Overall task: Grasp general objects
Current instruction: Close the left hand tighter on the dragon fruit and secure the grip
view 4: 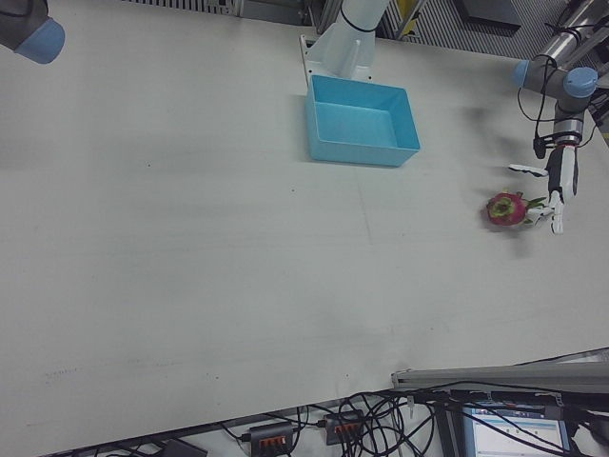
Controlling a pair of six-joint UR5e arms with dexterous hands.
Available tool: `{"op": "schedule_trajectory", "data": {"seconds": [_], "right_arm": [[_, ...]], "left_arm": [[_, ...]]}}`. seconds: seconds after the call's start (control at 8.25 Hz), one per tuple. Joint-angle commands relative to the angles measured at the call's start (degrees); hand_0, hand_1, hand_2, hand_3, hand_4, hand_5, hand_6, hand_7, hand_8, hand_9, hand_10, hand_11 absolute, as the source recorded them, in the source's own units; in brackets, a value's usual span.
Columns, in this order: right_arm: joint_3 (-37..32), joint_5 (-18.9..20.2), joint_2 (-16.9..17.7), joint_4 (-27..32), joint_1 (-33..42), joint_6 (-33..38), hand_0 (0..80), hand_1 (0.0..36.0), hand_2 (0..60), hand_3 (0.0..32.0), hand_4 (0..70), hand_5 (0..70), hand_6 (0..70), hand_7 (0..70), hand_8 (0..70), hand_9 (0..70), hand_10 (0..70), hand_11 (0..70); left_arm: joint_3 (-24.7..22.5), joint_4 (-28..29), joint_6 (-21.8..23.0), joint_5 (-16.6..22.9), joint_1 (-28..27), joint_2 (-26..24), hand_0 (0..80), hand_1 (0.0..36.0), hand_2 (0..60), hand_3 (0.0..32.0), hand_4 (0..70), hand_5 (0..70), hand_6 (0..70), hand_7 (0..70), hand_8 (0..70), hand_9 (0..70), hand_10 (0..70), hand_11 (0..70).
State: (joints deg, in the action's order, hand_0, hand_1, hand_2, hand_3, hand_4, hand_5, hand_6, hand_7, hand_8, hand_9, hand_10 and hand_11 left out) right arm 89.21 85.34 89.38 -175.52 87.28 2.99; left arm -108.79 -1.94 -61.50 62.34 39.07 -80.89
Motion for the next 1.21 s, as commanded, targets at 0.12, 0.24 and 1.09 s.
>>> {"op": "schedule_trajectory", "data": {"seconds": [0.12, 0.24, 1.09], "right_arm": [[-0.01, 0.0, 0.0, 0.0, -0.09, 0.0, 0.0, 0.0, 0.0, 0.0, 0.0, 0.0, 0.0, 0.0, 0.0, 0.0, 0.0, 0.0], [-0.01, 0.0, 0.0, 0.0, 0.0, 0.0, 0.0, 0.0, 0.0, 0.0, 0.0, 0.0, 0.0, 0.0, 0.0, 0.0, 0.0, 0.0], [-0.01, 0.0, 0.0, 0.0, -0.09, 0.0, 0.0, 0.0, 0.0, 0.0, 0.0, 0.0, 0.0, 0.0, 0.0, 0.0, 0.0, 0.0]], "left_arm": [[-0.02, 2.99, 0.07, 0.06, 0.03, 2.05, 40.8, 9.3, 12.0, 0.0, 0.2, 10.2, 0.0, 6.4, 0.0, 0.0, 1.9, 4.1], [-0.02, 3.09, 0.07, 0.06, -0.22, 1.97, 40.1, 8.4, 10.9, 0.0, 1.1, 13.0, 0.0, 7.1, 0.0, 0.0, 1.5, 3.4], [0.06, 3.18, -0.63, -0.02, -0.22, 1.62, 44.7, 12.4, 15.6, 0.0, 1.1, 14.7, 0.0, 8.2, 0.0, 0.2, 2.1, 4.6]]}}
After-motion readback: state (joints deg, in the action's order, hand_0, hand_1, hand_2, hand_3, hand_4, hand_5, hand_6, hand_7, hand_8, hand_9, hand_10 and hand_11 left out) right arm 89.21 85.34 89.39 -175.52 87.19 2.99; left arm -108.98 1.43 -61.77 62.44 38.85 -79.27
